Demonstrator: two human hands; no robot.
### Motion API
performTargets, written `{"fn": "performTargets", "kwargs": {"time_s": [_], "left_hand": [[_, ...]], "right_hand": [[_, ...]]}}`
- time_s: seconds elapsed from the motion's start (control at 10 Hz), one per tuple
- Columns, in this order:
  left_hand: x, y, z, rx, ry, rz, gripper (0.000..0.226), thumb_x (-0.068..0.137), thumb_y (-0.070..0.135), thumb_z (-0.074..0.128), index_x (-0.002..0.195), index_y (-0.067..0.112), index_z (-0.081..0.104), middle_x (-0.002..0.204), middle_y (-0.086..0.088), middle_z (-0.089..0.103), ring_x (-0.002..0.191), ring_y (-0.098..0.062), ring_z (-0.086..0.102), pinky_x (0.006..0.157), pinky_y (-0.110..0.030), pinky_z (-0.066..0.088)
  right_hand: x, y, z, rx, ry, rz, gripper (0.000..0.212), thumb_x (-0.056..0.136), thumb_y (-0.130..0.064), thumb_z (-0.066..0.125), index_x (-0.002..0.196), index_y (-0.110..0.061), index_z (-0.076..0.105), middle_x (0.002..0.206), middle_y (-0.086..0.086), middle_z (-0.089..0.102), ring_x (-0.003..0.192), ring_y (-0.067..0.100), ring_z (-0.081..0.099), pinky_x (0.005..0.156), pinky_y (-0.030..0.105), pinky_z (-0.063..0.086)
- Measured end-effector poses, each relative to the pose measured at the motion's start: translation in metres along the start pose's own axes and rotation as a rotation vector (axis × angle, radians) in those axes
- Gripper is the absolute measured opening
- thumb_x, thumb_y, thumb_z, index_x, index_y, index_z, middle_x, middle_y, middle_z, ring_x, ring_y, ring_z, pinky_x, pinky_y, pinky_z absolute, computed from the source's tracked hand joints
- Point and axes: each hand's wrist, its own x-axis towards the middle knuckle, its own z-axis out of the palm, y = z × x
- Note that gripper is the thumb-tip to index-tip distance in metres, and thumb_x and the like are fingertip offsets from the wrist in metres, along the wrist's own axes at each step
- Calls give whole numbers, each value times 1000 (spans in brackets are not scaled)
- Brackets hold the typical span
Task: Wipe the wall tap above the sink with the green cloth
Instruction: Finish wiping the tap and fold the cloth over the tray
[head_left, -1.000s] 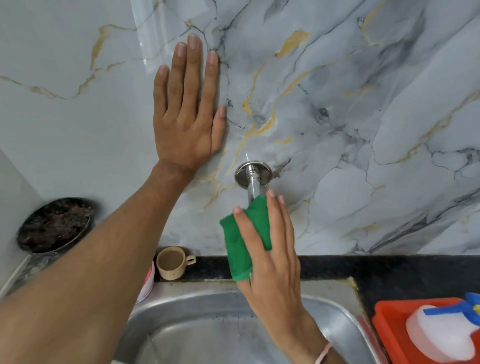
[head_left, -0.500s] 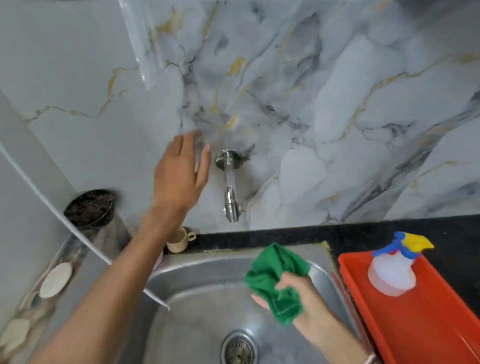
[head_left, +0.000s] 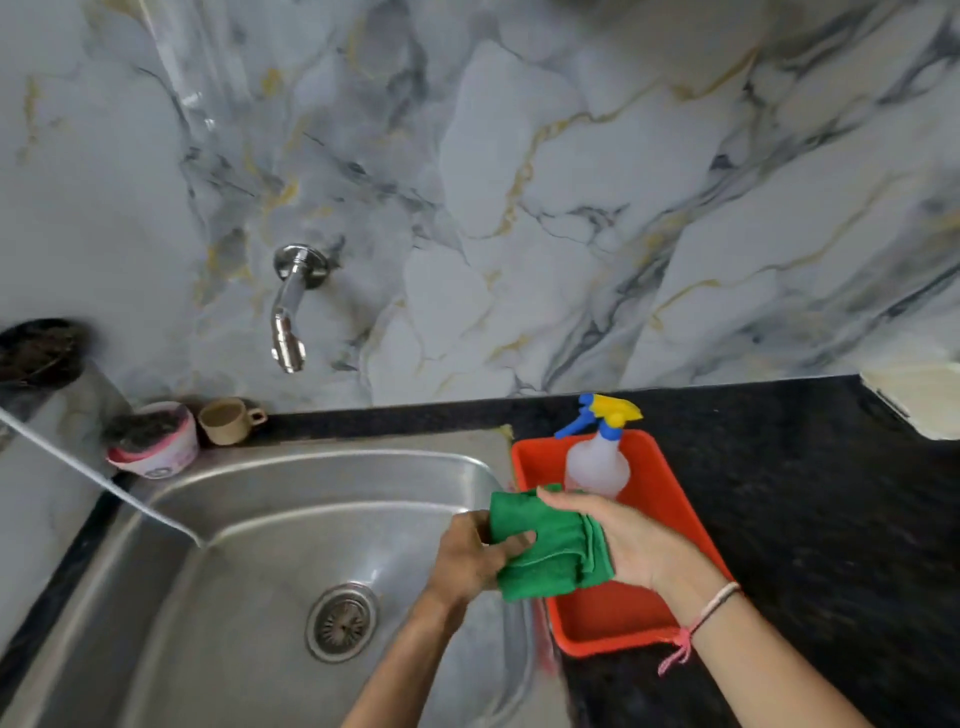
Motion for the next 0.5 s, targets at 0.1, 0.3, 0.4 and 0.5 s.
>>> {"fn": "performTargets", "kwargs": {"time_s": [0.1, 0.3, 0.4, 0.5], "left_hand": [[6, -12, 44, 40, 74, -9, 25, 88, 13, 83, 107, 0, 75, 101, -12, 81, 86, -19, 79, 72, -32, 67], [19, -33, 107, 358, 147, 2, 41, 87, 21, 84, 122, 4, 70, 114, -10, 76, 101, -22, 74, 90, -38, 64], [24, -39, 124, 493, 134, -26, 54, 87, 24, 83, 133, 5, 61, 129, -12, 69, 118, -26, 66, 103, -39, 57], [19, -38, 133, 585, 84, -71, 61, 91, 29, 79, 141, 7, 52, 140, -13, 60, 130, -27, 58, 111, -34, 50]], "right_hand": [[-2, 16, -47, -104, 126, -26, 36, 86, 0, 72, 121, 6, 68, 118, 31, 74, 107, 41, 73, 95, 51, 59], [6, 43, -101, -482, 388, -44, 9, 92, -10, 71, 98, -5, 68, 90, 10, 78, 87, 23, 75, 93, 46, 61], [10, 46, -110, -755, 444, -72, 16, 92, -20, 70, 100, -7, 69, 102, 12, 77, 96, 26, 73, 95, 45, 59], [4, 41, -110, -962, 488, -108, 34, 92, -22, 68, 117, 0, 64, 119, 17, 71, 110, 32, 67, 98, 43, 55]]}}
